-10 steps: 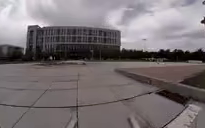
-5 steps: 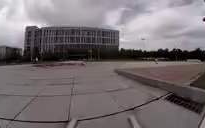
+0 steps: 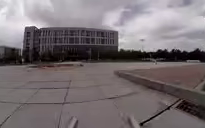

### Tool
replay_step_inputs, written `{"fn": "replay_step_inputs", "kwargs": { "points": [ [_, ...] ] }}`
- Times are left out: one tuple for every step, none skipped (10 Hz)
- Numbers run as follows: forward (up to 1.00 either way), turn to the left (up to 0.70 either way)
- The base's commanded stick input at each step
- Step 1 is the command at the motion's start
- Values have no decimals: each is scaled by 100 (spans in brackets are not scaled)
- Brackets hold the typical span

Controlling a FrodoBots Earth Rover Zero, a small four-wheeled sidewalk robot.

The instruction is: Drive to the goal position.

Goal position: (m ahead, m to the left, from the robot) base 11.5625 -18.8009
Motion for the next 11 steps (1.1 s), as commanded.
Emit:
{"fn": "replay_step_inputs", "kwargs": {
  "points": [
    [70,1],
    [70,1],
    [70,1],
    [70,36],
    [70,36],
    [70,36],
    [70,36],
    [70,36],
    [70,36],
    [70,36],
    [70,33]
  ]
}}
